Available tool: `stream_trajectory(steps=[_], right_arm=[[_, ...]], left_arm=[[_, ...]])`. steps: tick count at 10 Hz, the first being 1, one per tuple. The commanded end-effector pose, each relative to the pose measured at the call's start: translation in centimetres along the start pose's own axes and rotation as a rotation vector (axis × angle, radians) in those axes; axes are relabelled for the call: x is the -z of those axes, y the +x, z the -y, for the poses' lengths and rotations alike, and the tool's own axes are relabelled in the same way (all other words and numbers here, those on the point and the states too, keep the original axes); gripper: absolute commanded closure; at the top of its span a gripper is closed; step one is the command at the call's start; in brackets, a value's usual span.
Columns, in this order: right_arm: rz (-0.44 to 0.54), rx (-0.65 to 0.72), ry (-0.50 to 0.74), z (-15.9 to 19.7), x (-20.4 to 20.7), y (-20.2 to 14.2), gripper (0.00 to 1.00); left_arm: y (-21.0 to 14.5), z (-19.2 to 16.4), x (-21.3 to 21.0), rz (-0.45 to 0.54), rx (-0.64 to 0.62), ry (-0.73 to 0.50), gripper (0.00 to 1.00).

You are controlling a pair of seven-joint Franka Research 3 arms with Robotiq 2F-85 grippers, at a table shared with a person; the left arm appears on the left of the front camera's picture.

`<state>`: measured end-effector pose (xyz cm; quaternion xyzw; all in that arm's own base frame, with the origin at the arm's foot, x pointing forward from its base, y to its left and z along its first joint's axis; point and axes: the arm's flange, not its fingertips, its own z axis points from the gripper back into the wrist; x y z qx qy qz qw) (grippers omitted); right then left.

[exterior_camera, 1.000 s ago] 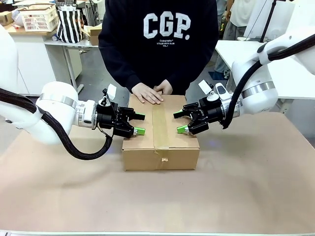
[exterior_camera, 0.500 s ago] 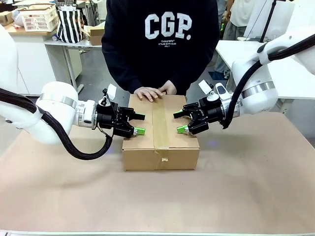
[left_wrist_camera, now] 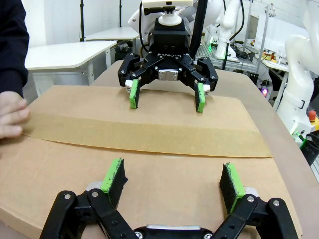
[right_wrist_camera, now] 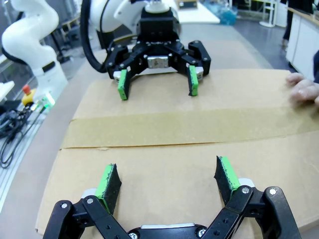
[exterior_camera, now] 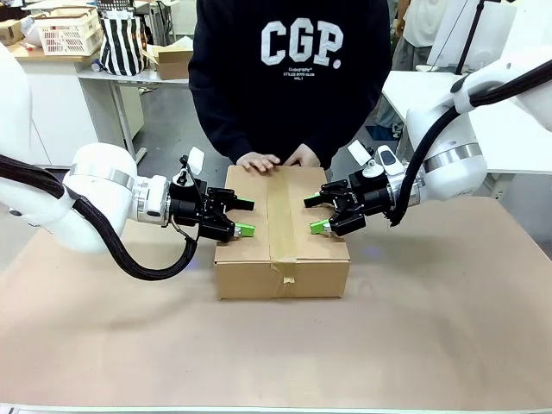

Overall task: Pack the gift set into the box.
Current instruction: Press and hold the closed box until the human finishes sealing it.

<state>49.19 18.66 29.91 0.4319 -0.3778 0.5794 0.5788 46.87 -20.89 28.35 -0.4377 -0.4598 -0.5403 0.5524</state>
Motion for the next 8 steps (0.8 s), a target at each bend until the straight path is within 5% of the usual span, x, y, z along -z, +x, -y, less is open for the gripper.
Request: stream_trajectory(steps=[1,8], right_arm=[[-0.007,0.003,-0.003,-0.03,0.1,-0.26,0.0],[-0.007,0.003,-0.003,-0.03,0.1,-0.26,0.0]], left_arm=[[-0.57,0.06,0.01,0.003,0.004,0.005,0.0],[-0.57,0.06,0.01,0.003,0.004,0.005,0.0]])
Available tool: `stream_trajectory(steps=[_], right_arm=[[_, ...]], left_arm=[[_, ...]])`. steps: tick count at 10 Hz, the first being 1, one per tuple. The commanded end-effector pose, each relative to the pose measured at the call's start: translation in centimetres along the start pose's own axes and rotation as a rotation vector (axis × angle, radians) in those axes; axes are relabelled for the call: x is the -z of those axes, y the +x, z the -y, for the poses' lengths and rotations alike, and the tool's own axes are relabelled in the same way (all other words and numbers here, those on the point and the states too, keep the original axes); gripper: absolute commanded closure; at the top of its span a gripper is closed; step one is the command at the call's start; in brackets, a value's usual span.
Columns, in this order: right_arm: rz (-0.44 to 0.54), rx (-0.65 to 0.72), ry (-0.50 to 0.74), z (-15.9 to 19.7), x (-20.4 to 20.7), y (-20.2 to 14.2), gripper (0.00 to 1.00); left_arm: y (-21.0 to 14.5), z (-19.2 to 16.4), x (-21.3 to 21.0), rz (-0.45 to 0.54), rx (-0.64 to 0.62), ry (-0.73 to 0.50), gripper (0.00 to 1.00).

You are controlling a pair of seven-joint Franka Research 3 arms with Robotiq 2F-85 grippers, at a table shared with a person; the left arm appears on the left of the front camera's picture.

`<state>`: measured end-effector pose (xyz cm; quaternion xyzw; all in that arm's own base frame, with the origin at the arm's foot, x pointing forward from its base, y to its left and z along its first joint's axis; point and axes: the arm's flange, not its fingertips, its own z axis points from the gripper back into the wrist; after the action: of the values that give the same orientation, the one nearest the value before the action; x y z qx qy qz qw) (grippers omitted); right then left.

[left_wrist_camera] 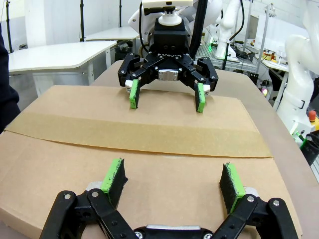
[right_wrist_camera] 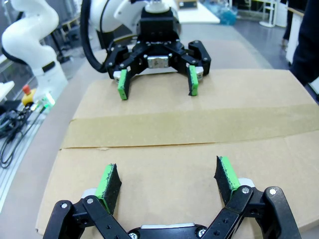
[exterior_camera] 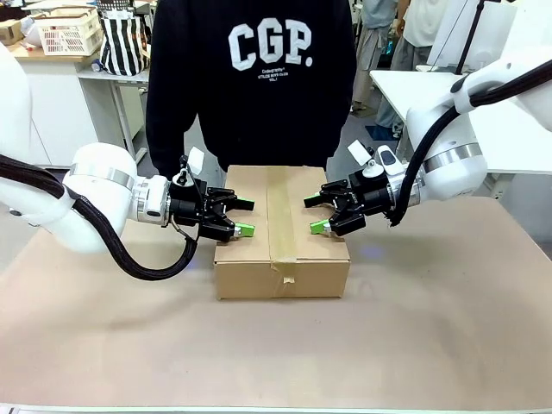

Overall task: Pack the gift set into the box.
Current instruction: Press and hold the closed box until the human finishes sealing it.

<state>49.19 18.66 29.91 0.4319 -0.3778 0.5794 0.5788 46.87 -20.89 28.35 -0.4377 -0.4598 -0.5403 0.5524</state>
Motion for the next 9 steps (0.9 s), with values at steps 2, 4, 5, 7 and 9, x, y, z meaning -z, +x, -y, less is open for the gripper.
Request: stream_trajectory(steps=[2,4,5,7,9], right_arm=[[-0.007,0.003,-0.003,0.0,0.1,-0.3,0.0],[-0.007,0.003,-0.003,0.0,0.1,-0.3,0.0],[-0.007,0.003,-0.003,0.0,0.1,-0.3,0.0],[-0.007,0.003,-0.003,0.0,0.1,-0.3,0.0],[-0.016,0.134,0.051,-0.2,-0.1,1.0,0.0]], left_arm=[[-0.6,0.1,0.0,0.003,0.004,0.005,0.0],[-0.6,0.1,0.0,0.003,0.004,0.005,0.0],[-0.6,0.1,0.0,0.003,0.004,0.005,0.0],[-0.6,0.1,0.0,0.003,0.004,0.005,0.0],[1.1,0.3,-0.3,-0.051,-0.118,-0.022,0.0]])
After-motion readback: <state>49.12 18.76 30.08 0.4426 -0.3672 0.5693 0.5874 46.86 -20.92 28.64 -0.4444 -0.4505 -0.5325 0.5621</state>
